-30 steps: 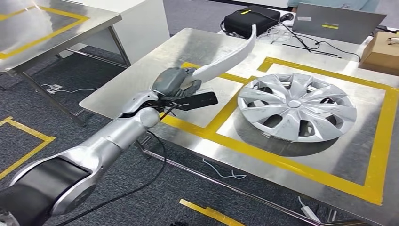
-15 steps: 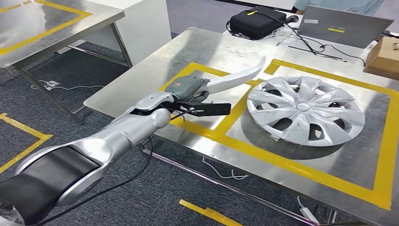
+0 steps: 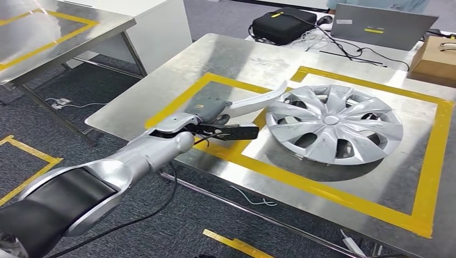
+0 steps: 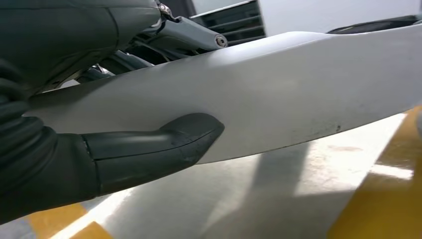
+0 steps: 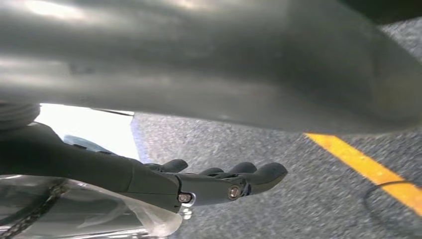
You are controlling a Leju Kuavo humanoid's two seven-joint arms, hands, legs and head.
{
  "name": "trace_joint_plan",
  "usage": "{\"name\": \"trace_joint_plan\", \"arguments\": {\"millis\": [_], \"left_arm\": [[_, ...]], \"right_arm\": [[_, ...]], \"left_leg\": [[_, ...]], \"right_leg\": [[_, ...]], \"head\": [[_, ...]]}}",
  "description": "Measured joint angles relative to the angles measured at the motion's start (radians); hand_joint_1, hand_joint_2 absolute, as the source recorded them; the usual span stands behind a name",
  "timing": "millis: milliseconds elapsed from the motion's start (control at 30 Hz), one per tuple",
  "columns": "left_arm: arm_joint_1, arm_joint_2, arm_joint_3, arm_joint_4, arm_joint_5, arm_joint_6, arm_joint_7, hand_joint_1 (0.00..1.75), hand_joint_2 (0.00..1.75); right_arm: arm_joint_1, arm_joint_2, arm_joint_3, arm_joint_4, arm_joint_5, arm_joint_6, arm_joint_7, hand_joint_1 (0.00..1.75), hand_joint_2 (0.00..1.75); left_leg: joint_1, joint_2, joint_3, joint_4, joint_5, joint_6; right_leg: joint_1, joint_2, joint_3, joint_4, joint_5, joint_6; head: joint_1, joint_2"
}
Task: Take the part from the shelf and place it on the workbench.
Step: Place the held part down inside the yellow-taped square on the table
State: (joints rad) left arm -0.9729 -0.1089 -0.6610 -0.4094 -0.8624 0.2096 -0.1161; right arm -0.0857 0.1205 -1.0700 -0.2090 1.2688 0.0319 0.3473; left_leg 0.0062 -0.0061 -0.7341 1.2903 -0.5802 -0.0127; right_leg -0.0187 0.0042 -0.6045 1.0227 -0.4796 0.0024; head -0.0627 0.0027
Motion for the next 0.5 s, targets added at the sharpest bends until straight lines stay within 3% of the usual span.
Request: {"name": "trace_joint_plan", "arguments": {"millis": [33,67,133,200,267,333,400,467,500], "left_arm": [[0.003,0.003,0.0,0.005,-0.005,0.01,0.017,1.75,1.75],[0.005,0.006,0.0,0.01,-0.01,0.021,0.031,1.75,1.75],[0.007,0.013,0.001,0.016,-0.017,0.039,0.047,1.75,1.75],[0.005,0.018,0.003,0.02,-0.019,0.052,0.053,0.87,1.75],[0.006,0.021,0.007,0.022,-0.018,0.06,0.052,0.0,1.75],[0.007,0.023,0.017,0.025,-0.011,0.066,0.045,0.0,1.75],[0.006,0.023,0.031,0.025,0.007,0.076,0.027,0.0,0.87],[0.011,0.02,0.053,0.025,0.048,0.089,-0.006,0.0,0.0],[0.016,0.018,0.069,0.025,0.076,0.096,-0.026,0.0,0.0]], "right_arm": [[0.0,0.0,0.0,0.0,0.0,-0.002,-0.003,0.0,0.0],[0.0,0.0,0.0,0.0,0.0,-0.004,-0.005,0.0,0.0],[0.001,0.0,0.0,0.0,0.0,-0.006,-0.008,0.0,0.0],[0.001,0.001,0.0,0.0,0.0,-0.007,-0.009,0.0,0.0],[0.001,0.002,-0.001,0.001,0.0,-0.009,-0.008,0.0,0.0],[0.001,0.002,-0.001,0.001,0.0,-0.01,-0.007,0.0,0.0],[0.0,0.002,-0.001,0.0,0.0,-0.011,-0.007,0.0,0.0],[0.001,0.002,-0.001,0.0,0.0,-0.012,-0.006,0.0,0.0],[0.001,0.002,-0.001,0.001,0.0,-0.012,-0.006,0.0,0.0]], "left_leg": [[0.0,0.0,-0.013,0.023,0.002,0.002],[-0.001,0.0,-0.008,0.008,0.023,0.006],[-0.005,0.0,0.045,-0.117,0.097,0.021],[-0.011,0.002,0.095,-0.228,0.137,0.034],[-0.015,0.001,0.107,-0.255,0.134,0.037],[-0.012,0.0,0.112,-0.268,0.136,0.039],[-0.005,0.001,0.119,-0.281,0.141,0.044],[-0.003,0.001,0.121,-0.282,0.142,0.047],[-0.003,0.001,0.121,-0.282,0.142,0.047]], "right_leg": [[0.001,0.001,0.002,0.0,-0.001,-0.001],[0.003,0.003,0.004,0.0,-0.002,-0.003],[0.006,0.006,0.01,0.0,-0.005,-0.003],[0.009,0.006,0.011,0.0,-0.008,0.001],[0.01,0.004,0.009,-0.001,-0.009,0.01],[0.01,0.002,0.008,-0.001,-0.014,0.02],[0.01,0.001,-0.016,0.045,-0.047,0.029],[0.007,0.0,-0.076,0.166,-0.105,0.036],[0.006,0.0,-0.108,0.228,-0.125,0.04]], "head": [[0.0,0.0],[0.0,0.0],[0.0,0.0],[0.0,0.0],[0.0,0.0],[-0.001,0.0],[0.002,0.0],[0.006,0.0],[0.006,0.0]]}}
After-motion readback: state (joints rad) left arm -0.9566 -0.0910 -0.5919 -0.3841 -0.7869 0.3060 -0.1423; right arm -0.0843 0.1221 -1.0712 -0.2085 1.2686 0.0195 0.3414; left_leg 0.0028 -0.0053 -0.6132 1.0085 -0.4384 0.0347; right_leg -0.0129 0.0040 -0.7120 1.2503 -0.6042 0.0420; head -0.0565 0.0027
